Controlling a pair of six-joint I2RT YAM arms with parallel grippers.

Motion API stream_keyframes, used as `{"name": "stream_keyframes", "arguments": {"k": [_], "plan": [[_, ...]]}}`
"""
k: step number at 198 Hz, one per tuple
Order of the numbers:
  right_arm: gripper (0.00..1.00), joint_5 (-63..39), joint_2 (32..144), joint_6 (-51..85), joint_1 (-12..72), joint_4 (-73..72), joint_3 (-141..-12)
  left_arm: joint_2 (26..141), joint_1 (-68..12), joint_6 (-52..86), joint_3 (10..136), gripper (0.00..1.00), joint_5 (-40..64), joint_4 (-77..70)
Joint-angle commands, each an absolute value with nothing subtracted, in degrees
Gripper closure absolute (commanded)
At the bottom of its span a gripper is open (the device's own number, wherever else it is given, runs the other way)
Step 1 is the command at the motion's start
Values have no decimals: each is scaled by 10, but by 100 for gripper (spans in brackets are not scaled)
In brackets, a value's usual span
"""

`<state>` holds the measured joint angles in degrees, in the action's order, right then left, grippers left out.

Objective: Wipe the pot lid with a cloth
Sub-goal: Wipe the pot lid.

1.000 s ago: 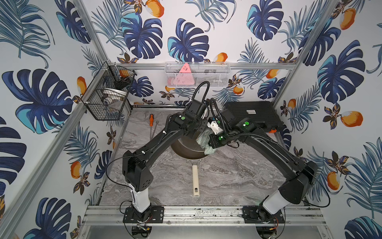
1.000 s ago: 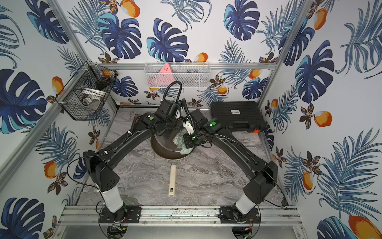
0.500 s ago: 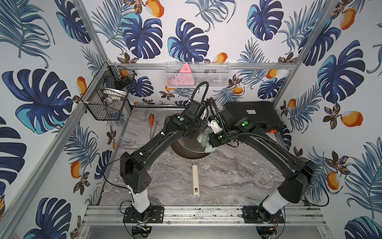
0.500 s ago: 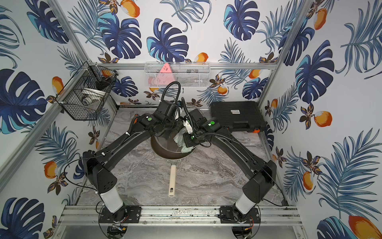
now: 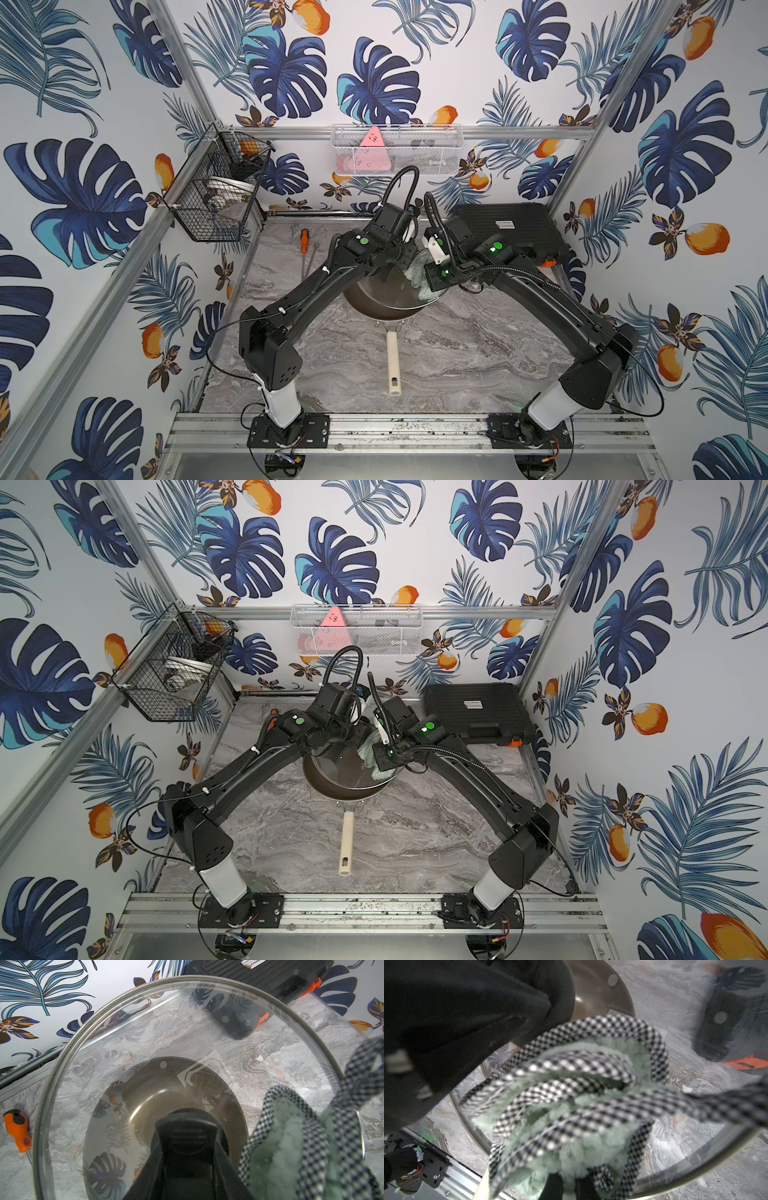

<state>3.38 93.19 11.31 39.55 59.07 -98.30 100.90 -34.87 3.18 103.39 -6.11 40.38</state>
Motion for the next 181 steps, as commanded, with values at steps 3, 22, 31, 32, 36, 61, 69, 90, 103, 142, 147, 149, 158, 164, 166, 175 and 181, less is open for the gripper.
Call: {"name": "stream_keyframes", "arguments": {"k": [3,22,31,32,36,61,69,90,103,142,147,149,158,164,166,175,181], "plan": [[100,55,933,106,386,599,-991,990,-349,26,1034,100,-48,343],[100,55,932,101,375,595,-992,979,-350,24,1025,100,-41,340],[100,55,931,98,370,593,-993,974,-349,22,1019,100,-40,335],[100,56,932,98,369,593,-993,973,-349,21,1018,100,-40,335],[100,55,931,96,366,592,-994,970,-349,21,1015,100,-39,333],[100,54,932,87,358,589,-1001,954,-350,15,993,100,-37,318],[100,51,932,85,358,590,-1004,946,-349,13,982,100,-38,307],[100,35,929,84,358,584,-1001,928,-349,9,953,100,-36,276],[100,25,925,84,359,580,-997,923,-349,6,941,100,-37,263],[100,18,908,85,368,578,-986,932,-349,4,941,100,-48,249],[100,18,907,85,371,579,-985,935,-349,4,943,100,-49,247],[100,18,907,86,372,579,-985,936,-350,4,944,100,-49,247],[100,19,907,86,377,582,-985,942,-350,5,946,100,-51,245],[100,20,907,87,381,582,-984,944,-350,8,947,100,-52,241],[100,20,907,87,382,583,-983,945,-349,8,948,100,-53,241],[100,21,908,89,387,581,-980,950,-350,13,950,100,-54,238],[100,22,909,91,391,581,-977,953,-349,16,952,100,-57,235]]}}
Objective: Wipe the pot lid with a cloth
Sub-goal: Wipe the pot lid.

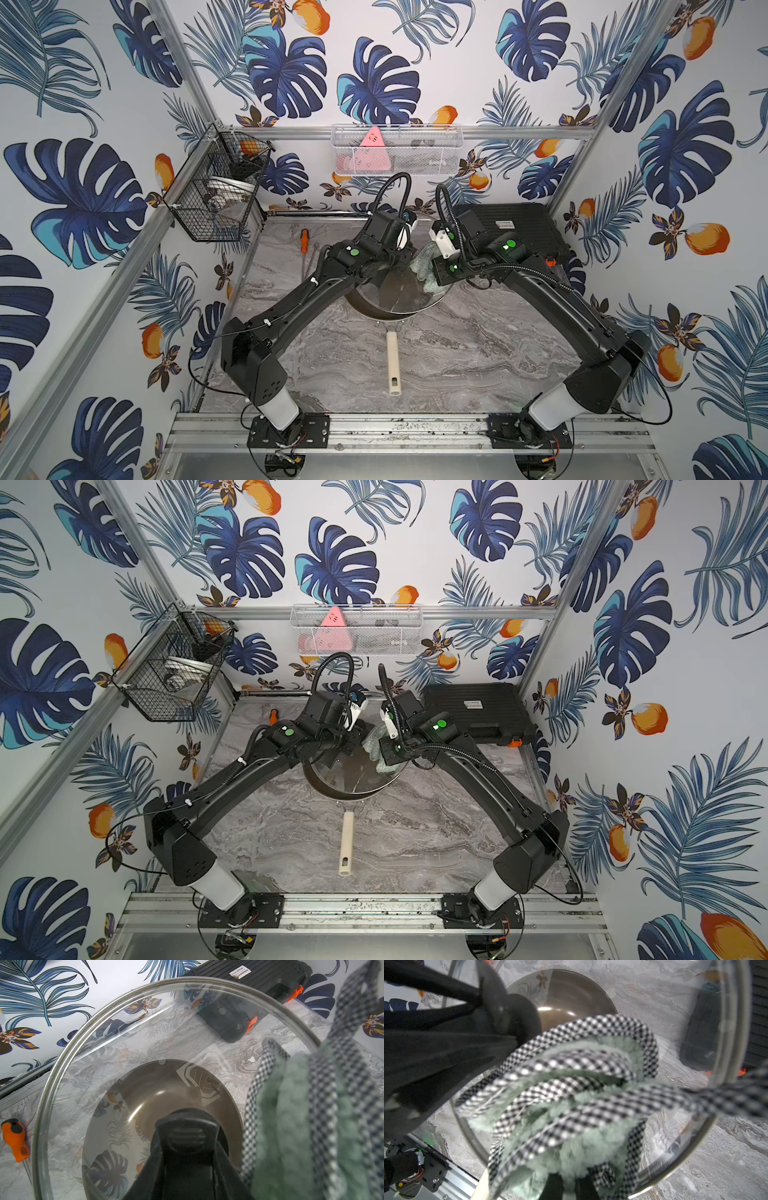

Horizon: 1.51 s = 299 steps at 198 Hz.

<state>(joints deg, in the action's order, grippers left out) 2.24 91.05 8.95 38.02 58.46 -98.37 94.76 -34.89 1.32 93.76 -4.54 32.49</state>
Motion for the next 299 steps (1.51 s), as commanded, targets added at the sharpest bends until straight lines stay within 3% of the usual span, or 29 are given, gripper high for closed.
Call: {"name": "stream_keyframes", "arguments": {"k": [1,89,153,299], "plan": [[100,22,909,91,391,580,-976,953,-349,17,952,100,-57,235],[100,33,928,117,449,570,-964,997,-349,36,1012,100,-82,256],[100,68,910,119,445,577,-969,984,-349,35,991,100,-80,251],[100,60,904,94,396,611,-982,871,-349,-63,870,100,45,205]]}}
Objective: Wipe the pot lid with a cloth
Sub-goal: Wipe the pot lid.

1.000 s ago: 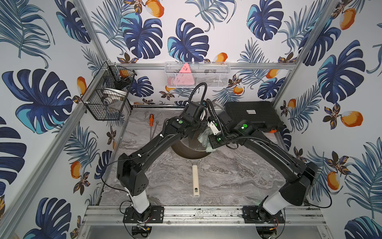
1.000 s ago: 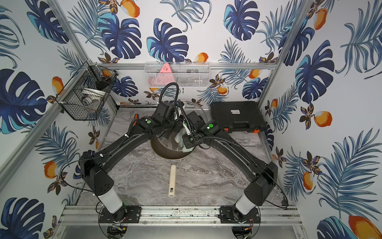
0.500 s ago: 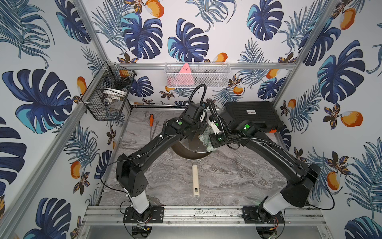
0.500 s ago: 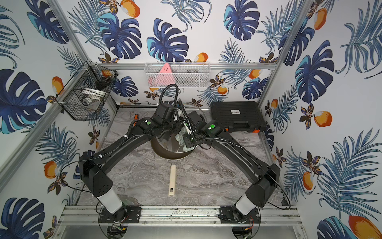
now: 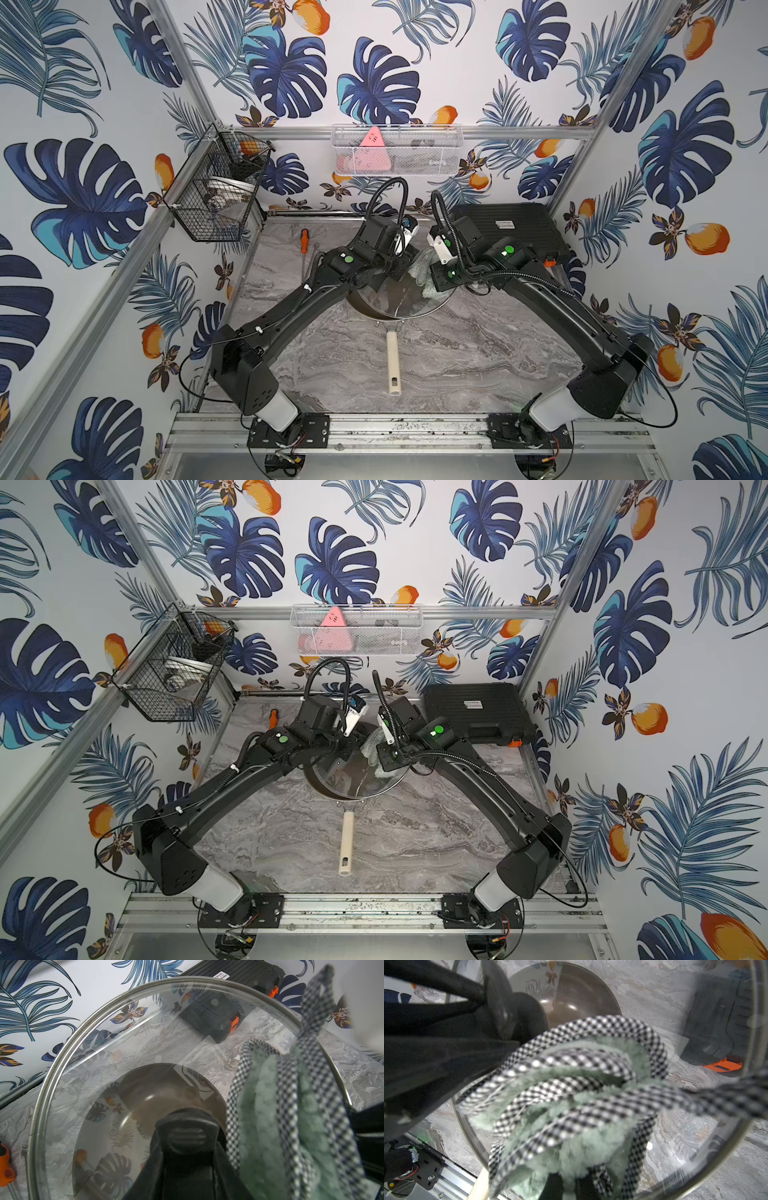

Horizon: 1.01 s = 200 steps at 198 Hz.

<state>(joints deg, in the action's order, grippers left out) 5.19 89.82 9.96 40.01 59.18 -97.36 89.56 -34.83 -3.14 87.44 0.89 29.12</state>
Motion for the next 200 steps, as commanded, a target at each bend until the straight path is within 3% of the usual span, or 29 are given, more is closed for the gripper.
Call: {"name": "stream_keyframes", "arguments": {"k": [1,200], "plan": [[100,60,904,94,396,612,-983,871,-348,-65,869,100,45,206],[100,28,979,63,368,621,-1076,787,-355,-214,804,100,158,233]]}}
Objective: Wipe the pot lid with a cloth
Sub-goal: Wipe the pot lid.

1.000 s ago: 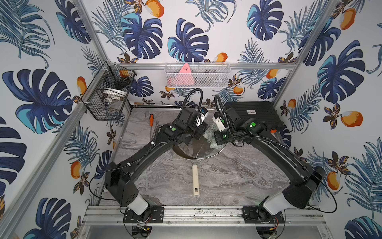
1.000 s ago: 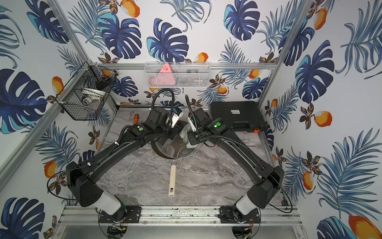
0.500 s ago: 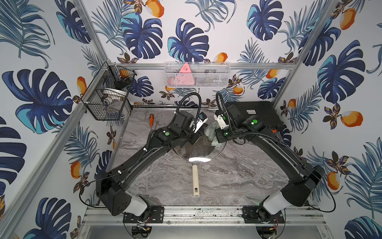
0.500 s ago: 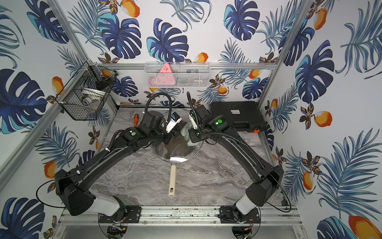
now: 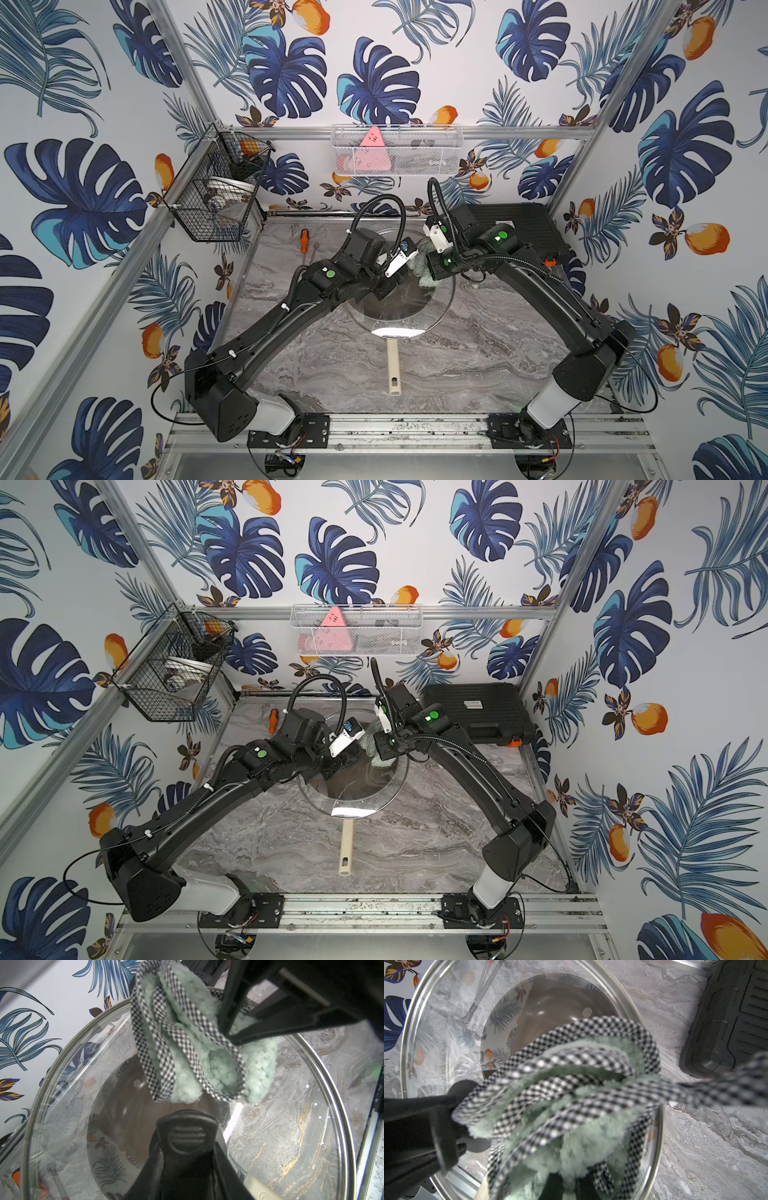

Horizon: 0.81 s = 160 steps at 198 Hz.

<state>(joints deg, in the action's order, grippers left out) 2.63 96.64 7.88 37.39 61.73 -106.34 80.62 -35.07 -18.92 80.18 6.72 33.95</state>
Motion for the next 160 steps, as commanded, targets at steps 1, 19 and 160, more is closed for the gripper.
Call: {"name": "stream_keyframes", "arguments": {"k": [1,19,160], "plan": [[100,28,979,63,368,621,-1077,787,-355,-214,804,100,158,233],[100,20,988,52,366,624,-1090,785,-356,-223,802,100,172,231],[100,-62,1056,-1,366,650,-1162,793,-362,-264,810,100,228,223]]}}
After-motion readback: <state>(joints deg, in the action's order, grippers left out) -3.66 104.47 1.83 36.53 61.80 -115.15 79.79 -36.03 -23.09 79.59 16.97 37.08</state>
